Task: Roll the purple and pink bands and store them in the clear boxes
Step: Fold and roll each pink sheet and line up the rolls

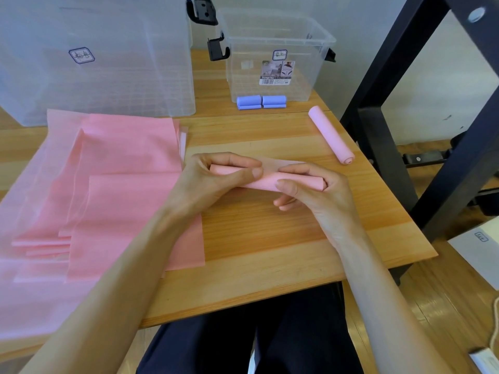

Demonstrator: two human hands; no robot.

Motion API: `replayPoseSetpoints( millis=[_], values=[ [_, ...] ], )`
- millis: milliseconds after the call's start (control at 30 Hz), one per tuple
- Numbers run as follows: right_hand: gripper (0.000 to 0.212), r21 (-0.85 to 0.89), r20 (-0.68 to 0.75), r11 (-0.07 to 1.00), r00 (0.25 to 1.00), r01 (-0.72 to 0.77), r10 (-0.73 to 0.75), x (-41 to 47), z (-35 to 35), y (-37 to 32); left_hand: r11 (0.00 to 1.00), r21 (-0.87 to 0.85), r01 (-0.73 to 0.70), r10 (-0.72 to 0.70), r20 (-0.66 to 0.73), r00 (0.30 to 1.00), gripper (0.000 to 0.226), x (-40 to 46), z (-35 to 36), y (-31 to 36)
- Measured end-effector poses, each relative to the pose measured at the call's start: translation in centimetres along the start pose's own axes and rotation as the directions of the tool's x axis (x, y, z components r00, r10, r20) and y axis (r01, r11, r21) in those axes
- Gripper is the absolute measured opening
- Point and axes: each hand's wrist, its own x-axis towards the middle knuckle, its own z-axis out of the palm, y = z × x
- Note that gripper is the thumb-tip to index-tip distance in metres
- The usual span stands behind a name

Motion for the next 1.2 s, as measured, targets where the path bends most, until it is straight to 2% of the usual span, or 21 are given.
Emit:
replayPoseSetpoints(
  millis=[133,333,533,767,900,1033,1133,1200],
  values=[
    [0.024,0.019,-0.011,1.0,1.0,-0.021,0.021,0.1,0.0,0.0,0.999,0.009,-0.032,0.032,-0.008,0.999,0.024,0.1,0.1,0.0],
    [0.029,-0.018,0.033,0.999,0.999,0.04,-0.04,0.0,0.0,0.1,0.992,-0.091,0.091,-0.092,-0.007,0.996,0.027,0.2,-0.1,-0.2],
    [0.025,0.014,-0.027,0.999,0.999,-0.029,0.03,0.1,0.0,0.0,1.0,0.004,-0.024,0.024,0.007,1.0,0.026,-0.1,0.1,0.2],
    [0.045,-0.034,-0.03,0.999,0.999,0.02,-0.021,-0.1,0.1,-0.3,0.998,-0.067,0.002,-0.004,-0.028,1.0,0.018,0.1,0.1,0.0],
    [0.031,-0.061,-0.101,0.998,0.994,0.026,-0.032,0.0,0.0,0.0,0.993,-0.114,-0.008,0.006,-0.018,1.0,0.039,0.3,-0.1,0.1],
    [0.019,-0.057,-0.143,0.998,0.99,0.012,-0.02,0.0,0.0,0.1,0.947,-0.318,0.04,-0.047,-0.015,0.999,0.053,0.3,-0.3,0.1],
    [0.021,-0.081,-0.126,0.997,0.992,-0.002,-0.009,-0.4,-0.4,0.1,0.932,-0.355,0.078,-0.095,-0.03,0.995,0.059,0.3,-0.3,-0.1],
    [0.028,-0.133,-0.062,0.991,0.998,-0.009,0.001,-0.8,-1.0,0.1,0.922,-0.375,0.094,-0.12,-0.048,0.992,0.062,0.5,-0.3,0.1]
  ],
)
